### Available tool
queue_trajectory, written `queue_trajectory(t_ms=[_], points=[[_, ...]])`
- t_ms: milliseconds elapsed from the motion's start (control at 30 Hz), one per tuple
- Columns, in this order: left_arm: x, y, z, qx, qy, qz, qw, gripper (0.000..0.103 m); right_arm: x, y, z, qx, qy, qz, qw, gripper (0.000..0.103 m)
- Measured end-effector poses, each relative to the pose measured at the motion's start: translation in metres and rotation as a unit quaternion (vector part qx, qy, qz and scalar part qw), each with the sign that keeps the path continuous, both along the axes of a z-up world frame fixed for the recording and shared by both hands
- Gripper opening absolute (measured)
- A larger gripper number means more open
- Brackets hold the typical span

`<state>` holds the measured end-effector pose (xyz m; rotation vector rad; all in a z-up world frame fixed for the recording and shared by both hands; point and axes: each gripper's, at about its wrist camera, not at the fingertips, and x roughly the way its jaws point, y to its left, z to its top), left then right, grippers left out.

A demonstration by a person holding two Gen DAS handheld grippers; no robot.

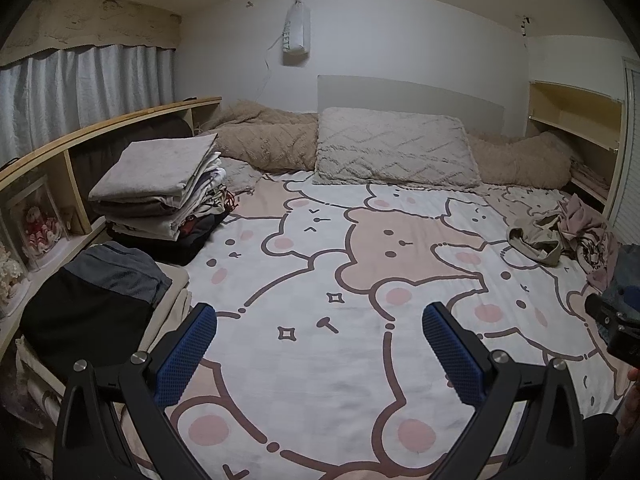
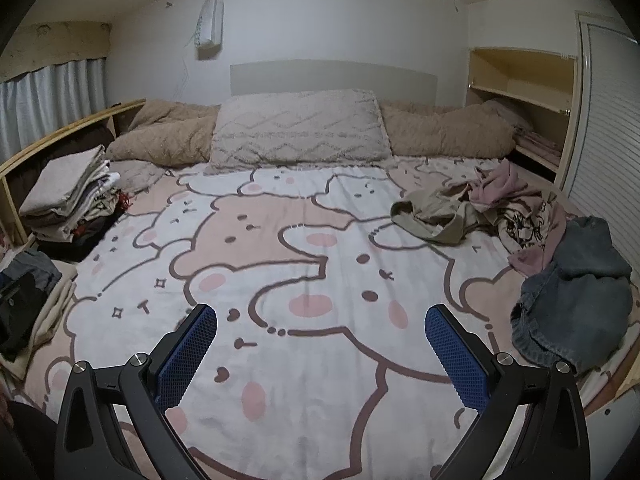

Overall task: Fold clothes
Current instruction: 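Move the right tool toward the blue denim pants on the bed, then grasp the waistband of the blue denim pants with the right gripper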

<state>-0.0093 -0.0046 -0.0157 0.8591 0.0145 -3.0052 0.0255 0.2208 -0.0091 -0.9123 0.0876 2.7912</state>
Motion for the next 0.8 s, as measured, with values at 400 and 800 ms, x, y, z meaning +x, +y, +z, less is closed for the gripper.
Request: queue_trajectory(t_ms=[400,800], points=[[-0.013,0.008,-0.022,0.006,-0.025,-0.017,0.9995,0.103,-0.002,0.029,-0.028,-0.029,-0.03,-0.058,0.997,0.103],[-0.023,0.019,-0.029,-0.008,-0.03,-0.024,0.9992,0.103,-0.037,0.149,-0.037,0.112,-0.058,-0.24,0.962,0.103]])
